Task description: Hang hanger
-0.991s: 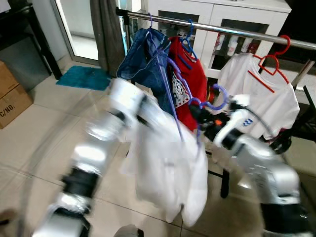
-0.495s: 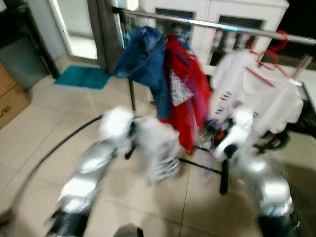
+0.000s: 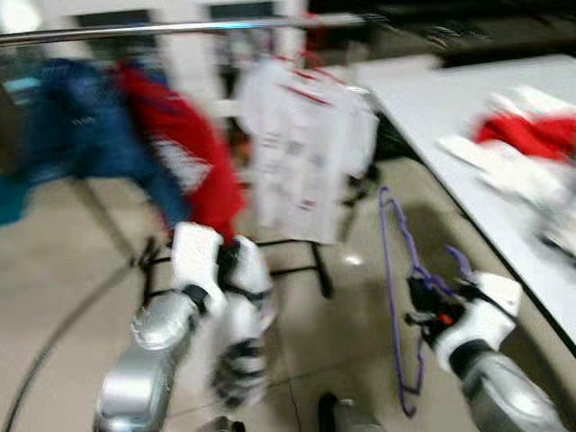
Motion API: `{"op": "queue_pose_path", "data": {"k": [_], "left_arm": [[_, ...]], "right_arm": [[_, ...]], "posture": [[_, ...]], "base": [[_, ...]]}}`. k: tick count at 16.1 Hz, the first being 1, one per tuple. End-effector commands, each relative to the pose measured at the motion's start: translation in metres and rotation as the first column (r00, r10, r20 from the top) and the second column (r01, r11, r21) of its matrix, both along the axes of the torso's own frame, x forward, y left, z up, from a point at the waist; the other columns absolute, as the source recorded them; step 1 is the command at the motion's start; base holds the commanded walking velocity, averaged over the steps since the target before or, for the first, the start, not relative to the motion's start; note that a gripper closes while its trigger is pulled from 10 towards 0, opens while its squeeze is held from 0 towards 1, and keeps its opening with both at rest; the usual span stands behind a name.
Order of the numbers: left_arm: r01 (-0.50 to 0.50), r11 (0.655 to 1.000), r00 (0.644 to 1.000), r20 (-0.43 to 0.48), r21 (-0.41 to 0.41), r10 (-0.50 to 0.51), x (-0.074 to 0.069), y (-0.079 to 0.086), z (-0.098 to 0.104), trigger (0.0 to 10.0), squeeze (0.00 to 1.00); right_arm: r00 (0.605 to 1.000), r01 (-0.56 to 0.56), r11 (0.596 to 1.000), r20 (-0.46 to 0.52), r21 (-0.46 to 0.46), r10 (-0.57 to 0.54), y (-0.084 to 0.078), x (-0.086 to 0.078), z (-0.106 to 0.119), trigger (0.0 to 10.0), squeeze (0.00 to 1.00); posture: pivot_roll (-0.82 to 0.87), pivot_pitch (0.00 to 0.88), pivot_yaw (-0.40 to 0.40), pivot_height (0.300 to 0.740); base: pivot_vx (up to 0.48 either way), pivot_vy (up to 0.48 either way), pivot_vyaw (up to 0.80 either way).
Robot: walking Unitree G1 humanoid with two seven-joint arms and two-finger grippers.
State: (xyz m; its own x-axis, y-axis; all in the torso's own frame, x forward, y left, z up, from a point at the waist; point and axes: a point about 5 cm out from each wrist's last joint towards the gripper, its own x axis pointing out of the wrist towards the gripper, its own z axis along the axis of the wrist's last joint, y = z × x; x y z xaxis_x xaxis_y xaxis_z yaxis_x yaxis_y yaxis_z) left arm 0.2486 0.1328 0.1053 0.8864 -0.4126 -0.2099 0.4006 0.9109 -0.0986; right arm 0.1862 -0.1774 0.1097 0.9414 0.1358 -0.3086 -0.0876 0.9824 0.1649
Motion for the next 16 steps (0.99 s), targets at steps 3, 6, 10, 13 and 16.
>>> {"op": "queue_pose_path", "data": {"k": [3, 6, 10, 13, 16], "left_arm": [[0.015, 0.998, 0.998, 0.057, 0.068, -0.019, 0.010, 0.002, 0.008, 10.0, 0.00], [-0.035, 0.987, 0.992, 0.125, 0.155, 0.015, 0.031, 0.016, 0.028, 10.0, 0.00], [-0.022, 0.987, 0.992, 0.126, 0.160, 0.002, 0.037, 0.017, 0.033, 10.0, 0.00], [0.002, 0.993, 0.996, 0.090, 0.121, -0.013, 0.037, 0.015, 0.025, 10.0, 0.00], [0.016, 0.994, 0.997, 0.075, 0.104, -0.024, 0.037, 0.008, 0.021, 10.0, 0.00]], "right_arm": [[0.983, -0.181, 0.982, -0.026, -0.046, 0.180, 0.006, 0.000, 0.009, 10.0, 0.00], [0.931, -0.363, 0.932, 0.049, 0.010, 0.362, 0.038, 0.024, 0.019, 10.0, 0.00], [0.935, -0.354, 0.934, 0.052, 0.053, 0.352, 0.042, 0.014, 0.019, 10.0, 0.00], [0.936, -0.350, 0.934, 0.063, 0.075, 0.346, 0.040, 0.004, 0.023, 10.0, 0.00], [0.955, -0.295, 0.954, 0.032, 0.046, 0.294, 0.035, 0.007, 0.018, 10.0, 0.00]], "posture": [[-0.11, 0.080, 0.048, 0.740], [-0.03, 0.059, 0.080, 0.740], [-0.02, 0.037, 0.123, 0.740], [-0.03, 0.001, 0.148, 0.740], [-0.07, 0.008, 0.142, 0.740]], "base": [[0.000, 0.000, -0.80], [0.000, 0.000, -0.80], [0.000, 0.000, -0.80], [0.000, 0.000, -0.80], [0.000, 0.171, -0.80]]}}
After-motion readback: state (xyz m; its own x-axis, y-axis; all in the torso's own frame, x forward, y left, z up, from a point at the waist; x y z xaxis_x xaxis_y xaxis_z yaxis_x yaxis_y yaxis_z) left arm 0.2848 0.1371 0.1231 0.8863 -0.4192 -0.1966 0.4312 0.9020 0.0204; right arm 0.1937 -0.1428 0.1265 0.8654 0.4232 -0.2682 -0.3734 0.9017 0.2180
